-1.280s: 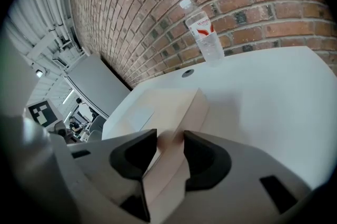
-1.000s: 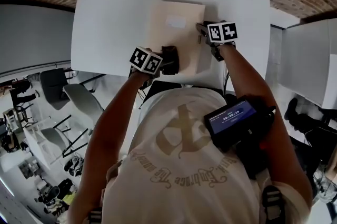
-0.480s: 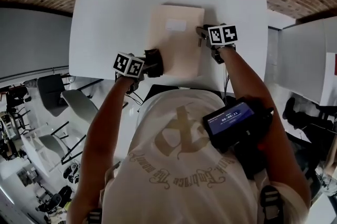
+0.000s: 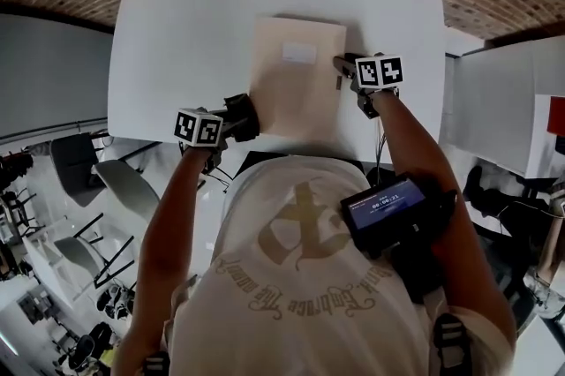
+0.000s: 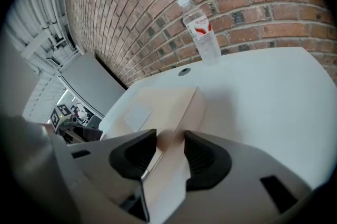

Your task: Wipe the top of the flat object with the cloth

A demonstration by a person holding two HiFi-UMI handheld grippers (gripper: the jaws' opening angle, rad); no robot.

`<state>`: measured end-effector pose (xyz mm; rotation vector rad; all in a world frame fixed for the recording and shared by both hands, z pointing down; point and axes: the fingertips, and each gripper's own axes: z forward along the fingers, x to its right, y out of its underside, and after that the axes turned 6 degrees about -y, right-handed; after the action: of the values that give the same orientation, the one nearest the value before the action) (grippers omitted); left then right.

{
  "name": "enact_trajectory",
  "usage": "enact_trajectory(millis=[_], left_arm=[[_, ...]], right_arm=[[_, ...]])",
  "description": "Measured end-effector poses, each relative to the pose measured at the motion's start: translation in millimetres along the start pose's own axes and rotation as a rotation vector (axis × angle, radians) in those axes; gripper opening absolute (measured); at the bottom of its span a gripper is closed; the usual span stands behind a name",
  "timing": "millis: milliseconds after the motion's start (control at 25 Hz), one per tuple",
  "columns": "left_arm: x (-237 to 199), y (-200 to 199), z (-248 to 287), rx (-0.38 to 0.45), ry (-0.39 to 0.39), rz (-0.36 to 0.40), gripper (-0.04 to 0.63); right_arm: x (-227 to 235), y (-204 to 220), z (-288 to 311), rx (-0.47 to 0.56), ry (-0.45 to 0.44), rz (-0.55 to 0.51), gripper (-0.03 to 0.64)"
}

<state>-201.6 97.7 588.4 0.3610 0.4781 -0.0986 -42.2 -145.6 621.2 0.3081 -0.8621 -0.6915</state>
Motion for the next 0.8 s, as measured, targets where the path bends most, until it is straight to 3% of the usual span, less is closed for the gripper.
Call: enact_trajectory(millis=[320,640,800], left_arm=[[-25,-9,-13,0.074,-0.026,-0.019,0.107],[-53,-76,-20,0.280,-0.028,-0.084,0.107],[-76,-100,-21,0.334,-0.044,-0.125,0.107]], right_arm=[[3,2,-2,-0.019,0.026,0.007,0.176],[6,5,-7,-0.034,0.057,0.021,0.175],[4,4,-5,-0.046,0.060,0.026,0.175]])
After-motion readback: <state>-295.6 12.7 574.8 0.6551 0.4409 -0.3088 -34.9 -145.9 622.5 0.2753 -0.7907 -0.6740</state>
